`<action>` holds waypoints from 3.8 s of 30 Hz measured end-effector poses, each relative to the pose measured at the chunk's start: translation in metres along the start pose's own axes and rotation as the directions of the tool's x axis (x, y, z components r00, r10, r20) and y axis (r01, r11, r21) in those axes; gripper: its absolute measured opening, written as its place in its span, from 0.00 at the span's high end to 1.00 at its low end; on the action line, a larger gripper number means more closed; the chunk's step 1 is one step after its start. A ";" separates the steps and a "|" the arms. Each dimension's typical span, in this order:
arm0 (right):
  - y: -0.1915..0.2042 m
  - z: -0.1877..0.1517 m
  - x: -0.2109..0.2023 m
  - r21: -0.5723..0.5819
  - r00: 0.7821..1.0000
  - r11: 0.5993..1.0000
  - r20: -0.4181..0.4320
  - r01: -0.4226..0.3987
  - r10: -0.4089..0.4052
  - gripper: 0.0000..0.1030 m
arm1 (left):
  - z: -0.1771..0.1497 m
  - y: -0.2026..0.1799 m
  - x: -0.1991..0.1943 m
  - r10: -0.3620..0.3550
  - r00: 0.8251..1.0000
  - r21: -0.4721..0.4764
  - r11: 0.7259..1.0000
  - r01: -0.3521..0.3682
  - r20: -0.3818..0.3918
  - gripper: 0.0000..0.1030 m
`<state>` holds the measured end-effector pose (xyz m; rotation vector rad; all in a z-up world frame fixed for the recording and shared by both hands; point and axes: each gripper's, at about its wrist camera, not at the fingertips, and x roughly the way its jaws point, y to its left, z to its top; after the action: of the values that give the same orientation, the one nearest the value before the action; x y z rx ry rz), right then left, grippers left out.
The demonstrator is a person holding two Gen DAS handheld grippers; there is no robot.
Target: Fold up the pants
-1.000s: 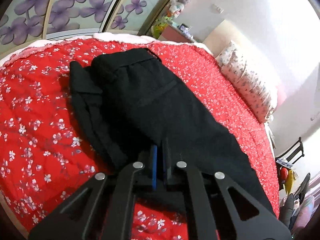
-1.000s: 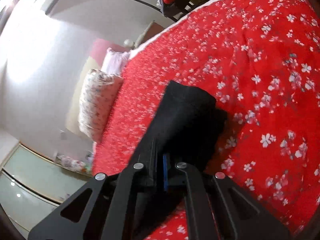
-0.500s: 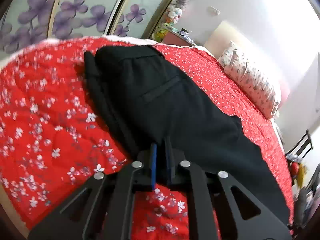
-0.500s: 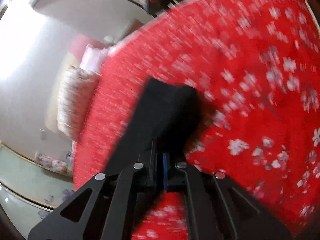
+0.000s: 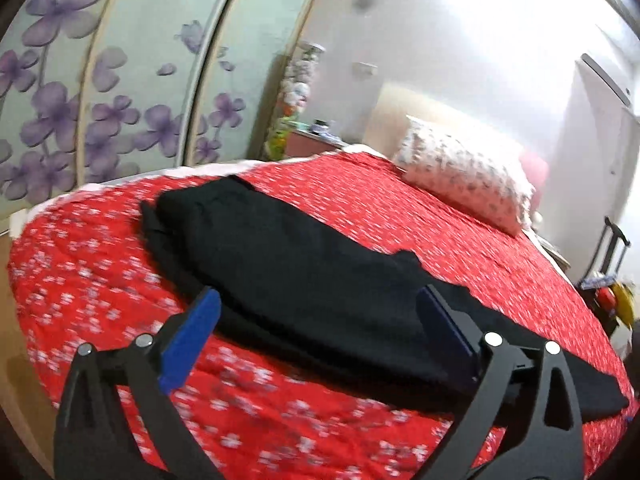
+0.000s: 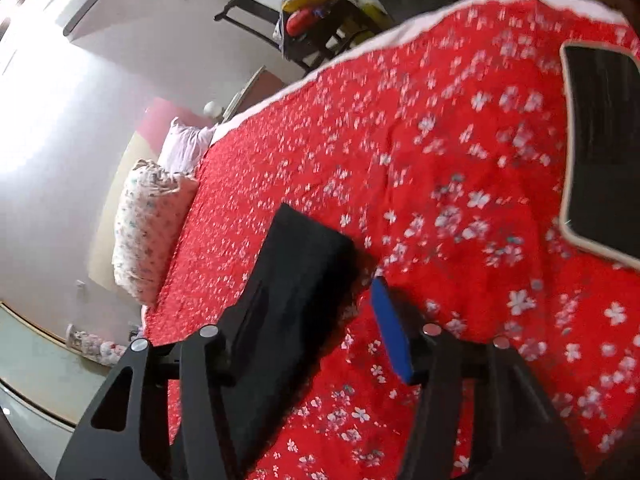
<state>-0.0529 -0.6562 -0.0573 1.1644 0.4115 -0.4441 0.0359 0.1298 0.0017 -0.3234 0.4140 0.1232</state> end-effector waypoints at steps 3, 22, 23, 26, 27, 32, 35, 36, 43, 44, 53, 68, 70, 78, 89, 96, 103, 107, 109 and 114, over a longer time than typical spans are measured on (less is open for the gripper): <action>0.000 0.006 0.012 0.003 0.999 0.999 -0.017 -0.048 0.048 0.47 | -0.014 -0.005 0.006 -0.018 1.000 0.030 0.999 0.018 -0.016 0.04; -0.007 0.002 0.047 0.072 0.999 0.997 -0.046 -0.015 0.019 0.88 | -0.026 0.053 0.033 -0.116 0.985 -0.240 0.967 0.082 -0.131 0.02; -0.010 0.002 0.048 0.087 0.999 0.996 -0.053 -0.009 0.013 0.90 | -0.027 0.055 0.034 -0.120 0.984 -0.246 0.966 0.084 -0.133 0.02; -0.010 0.002 0.046 0.067 0.998 0.998 -0.056 0.014 -0.010 0.90 | -0.027 0.056 0.033 -0.127 0.983 -0.252 0.963 0.091 -0.131 0.02; -0.007 0.001 0.045 0.049 0.999 0.999 -0.049 0.018 -0.016 0.89 | -0.027 0.056 0.033 -0.130 0.983 -0.254 0.963 0.094 -0.131 0.02; 0.034 -0.008 0.023 -0.105 0.994 0.990 0.036 -0.098 0.102 0.91 | -0.026 0.058 0.034 -0.144 0.981 -0.261 0.959 0.107 -0.129 0.02; 0.086 -0.032 0.007 -0.318 0.990 0.942 0.058 -0.107 0.132 0.91 | -0.025 0.056 0.033 -0.155 0.980 -0.256 0.959 0.121 -0.121 0.02; 0.106 -0.043 0.004 -0.389 0.988 0.914 0.049 -0.115 0.145 0.91 | -0.024 0.056 0.033 -0.161 0.980 -0.250 0.960 0.128 -0.118 0.02; 0.204 -0.128 0.007 -0.571 0.960 0.772 -0.135 -0.277 0.244 0.91 | 0.015 0.030 0.032 -0.167 0.983 -0.189 0.970 0.151 -0.072 0.02; 0.212 -0.140 0.012 -0.577 0.955 0.761 -0.169 -0.296 0.244 0.91 | 0.023 0.023 0.035 -0.161 0.984 -0.149 0.978 0.149 -0.072 0.02; 0.271 -0.253 0.050 -0.589 0.883 0.680 -0.425 -0.436 0.198 0.91 | 0.032 0.002 0.085 -0.139 0.956 -0.065 0.990 0.126 -0.257 0.02; 0.317 -0.423 0.093 -0.626 0.795 0.581 -0.604 -0.520 0.061 0.91 | 0.012 0.013 0.100 -0.092 0.954 -0.006 0.996 0.094 -0.287 0.02; 0.326 -0.432 0.085 -0.625 0.781 0.545 -0.617 -0.560 0.095 0.91 | 0.012 0.015 0.099 -0.098 0.955 -0.018 0.995 0.097 -0.282 0.02; 0.308 -0.496 0.088 -0.733 0.724 0.308 -0.669 -0.607 -0.167 0.68 | 0.010 0.018 0.092 -0.103 0.959 -0.011 0.995 0.103 -0.262 0.02; 0.304 -0.473 0.104 -0.532 0.556 0.510 -0.822 -0.676 -0.121 0.31 | 0.030 0.048 0.085 -0.184 0.936 -0.176 0.975 0.135 -0.299 0.02; 0.288 -0.411 0.043 -0.550 0.604 0.405 -0.797 -0.731 0.008 0.23 | 0.052 0.105 0.070 -0.254 0.901 -0.298 0.943 0.150 -0.351 0.02; 0.256 -0.364 0.015 -0.612 0.656 0.348 -0.755 -0.710 0.009 0.22 | 0.046 0.153 0.080 -0.319 0.870 -0.527 0.846 0.081 -0.377 0.03; 0.242 -0.350 0.014 -0.625 0.674 0.359 -0.738 -0.693 0.016 0.22 | 0.040 0.165 0.100 -0.345 0.857 -0.597 0.800 0.054 -0.383 0.06; 0.236 -0.345 0.017 -0.614 0.669 0.374 -0.743 -0.695 0.026 0.22 | 0.040 0.168 0.109 -0.331 0.862 -0.604 0.796 0.037 -0.384 0.07; 0.227 -0.339 0.022 -0.601 0.665 0.393 -0.745 -0.696 0.038 0.22 | 0.054 0.168 0.127 -0.295 0.879 -0.579 0.815 0.026 -0.376 0.26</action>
<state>0.0599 -0.2671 -0.0076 0.2848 0.8014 0.6420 0.1404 0.3125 -0.0519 -0.9866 0.8136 -0.0104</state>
